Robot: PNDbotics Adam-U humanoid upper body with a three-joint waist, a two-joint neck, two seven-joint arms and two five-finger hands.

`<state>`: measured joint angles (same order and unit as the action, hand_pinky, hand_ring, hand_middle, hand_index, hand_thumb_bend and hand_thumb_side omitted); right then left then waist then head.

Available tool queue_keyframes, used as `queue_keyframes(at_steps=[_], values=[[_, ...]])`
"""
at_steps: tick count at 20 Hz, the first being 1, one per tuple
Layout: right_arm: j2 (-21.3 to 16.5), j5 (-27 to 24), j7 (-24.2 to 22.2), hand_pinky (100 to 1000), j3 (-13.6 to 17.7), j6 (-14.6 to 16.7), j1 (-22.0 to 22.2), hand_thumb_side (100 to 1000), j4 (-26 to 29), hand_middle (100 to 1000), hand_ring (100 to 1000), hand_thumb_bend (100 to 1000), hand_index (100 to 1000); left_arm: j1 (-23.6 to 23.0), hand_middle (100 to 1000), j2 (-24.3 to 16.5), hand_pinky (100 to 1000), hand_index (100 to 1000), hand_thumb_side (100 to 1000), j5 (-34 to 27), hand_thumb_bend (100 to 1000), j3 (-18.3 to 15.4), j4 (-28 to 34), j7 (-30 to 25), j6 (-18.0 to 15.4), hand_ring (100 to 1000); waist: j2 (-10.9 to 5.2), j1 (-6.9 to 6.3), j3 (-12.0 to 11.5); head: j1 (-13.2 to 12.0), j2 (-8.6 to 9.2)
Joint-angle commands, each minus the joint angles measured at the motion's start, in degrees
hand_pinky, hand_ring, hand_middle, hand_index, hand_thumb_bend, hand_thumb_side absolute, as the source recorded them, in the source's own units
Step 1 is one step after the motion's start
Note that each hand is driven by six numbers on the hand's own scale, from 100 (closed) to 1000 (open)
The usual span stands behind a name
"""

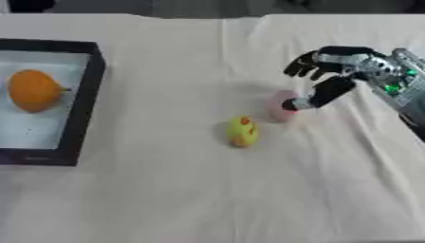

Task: Pick up the objects with one hand, pass them to the other hand, and then place them into the box on the other side of the table.

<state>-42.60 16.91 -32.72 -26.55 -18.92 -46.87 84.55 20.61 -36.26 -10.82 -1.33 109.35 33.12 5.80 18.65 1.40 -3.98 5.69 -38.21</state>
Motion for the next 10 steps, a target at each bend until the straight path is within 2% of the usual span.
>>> queue_keyframes(at_steps=[1,7,10], values=[[-0.1,1.7,0.3,859,0.0,0.8,-1.1,294,-1.3,814,875,494,853,0.5,678,-0.8,644,808,378,-0.1,640,-0.3,1.2,0.1,-0.2,734,-1.21,0.0,-0.1,0.5,0.38],[1.5,4.8,1.1,853,-1.0,1.7,-1.5,215,-4.0,765,829,437,823,0.5,667,-0.6,644,805,380,0.0,639,-0.2,1.4,0.0,-0.2,732,-1.06,-0.01,-0.3,0.9,0.23],[2.0,5.0,1.1,848,-1.2,2.0,-1.6,170,-4.7,715,812,361,773,0.6,664,-0.5,644,803,385,0.2,626,-0.2,1.5,0.1,-0.2,731,-1.03,-0.03,-0.3,1.0,0.09]])
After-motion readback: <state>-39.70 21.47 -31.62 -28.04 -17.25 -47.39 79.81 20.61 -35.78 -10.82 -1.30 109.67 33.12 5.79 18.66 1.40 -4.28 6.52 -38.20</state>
